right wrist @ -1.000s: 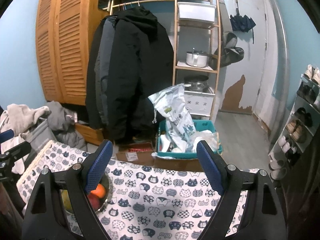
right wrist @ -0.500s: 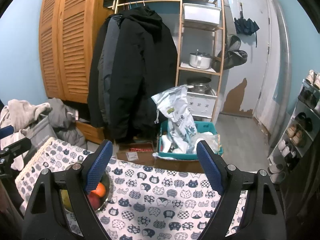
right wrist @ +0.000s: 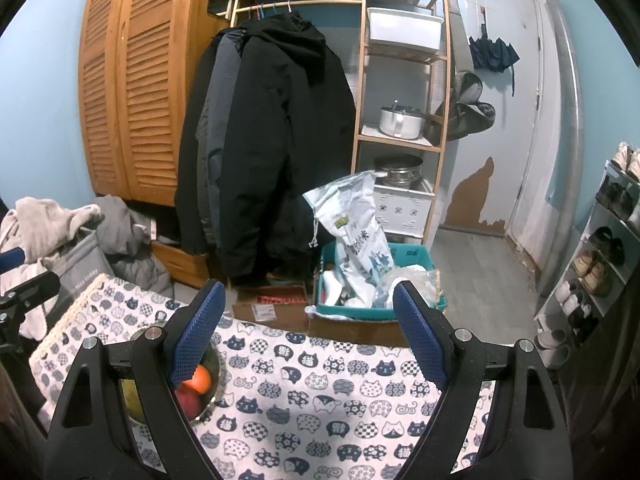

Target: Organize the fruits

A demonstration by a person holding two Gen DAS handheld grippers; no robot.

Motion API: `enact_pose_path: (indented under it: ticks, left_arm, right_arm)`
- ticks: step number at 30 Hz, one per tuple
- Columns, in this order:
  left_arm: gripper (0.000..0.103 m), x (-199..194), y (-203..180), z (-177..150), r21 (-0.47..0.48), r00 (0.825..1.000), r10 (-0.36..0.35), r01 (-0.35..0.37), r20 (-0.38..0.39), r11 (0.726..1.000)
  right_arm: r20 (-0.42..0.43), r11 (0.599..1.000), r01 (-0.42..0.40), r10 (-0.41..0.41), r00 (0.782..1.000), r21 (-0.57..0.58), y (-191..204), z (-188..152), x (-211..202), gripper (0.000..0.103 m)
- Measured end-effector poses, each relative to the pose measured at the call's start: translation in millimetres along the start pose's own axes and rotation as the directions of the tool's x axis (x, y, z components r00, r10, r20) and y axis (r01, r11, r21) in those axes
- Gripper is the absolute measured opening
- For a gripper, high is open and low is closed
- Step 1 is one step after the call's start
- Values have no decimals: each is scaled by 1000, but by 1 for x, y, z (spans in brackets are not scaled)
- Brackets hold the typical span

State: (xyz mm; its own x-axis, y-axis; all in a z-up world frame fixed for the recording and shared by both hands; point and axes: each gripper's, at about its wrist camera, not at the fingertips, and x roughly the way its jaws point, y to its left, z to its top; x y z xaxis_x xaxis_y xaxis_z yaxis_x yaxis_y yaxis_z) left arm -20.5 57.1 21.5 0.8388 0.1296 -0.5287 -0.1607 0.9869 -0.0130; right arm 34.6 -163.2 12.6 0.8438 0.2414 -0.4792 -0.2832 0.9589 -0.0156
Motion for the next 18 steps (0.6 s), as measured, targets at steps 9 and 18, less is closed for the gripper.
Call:
enact_pose_path:
  ticks: [9,18]
  left_arm:
    - [102,-2,-2,0,0,1000,1,-1,2,1000]
    - [102,-3,-2,1,-3,1000,20,-20,2,1000]
  right_arm:
    - [-2,1000,0,0,1000,-1,2,0,0,85]
    - [-1,1000,1,-1,1000,-2,3,0,0,85]
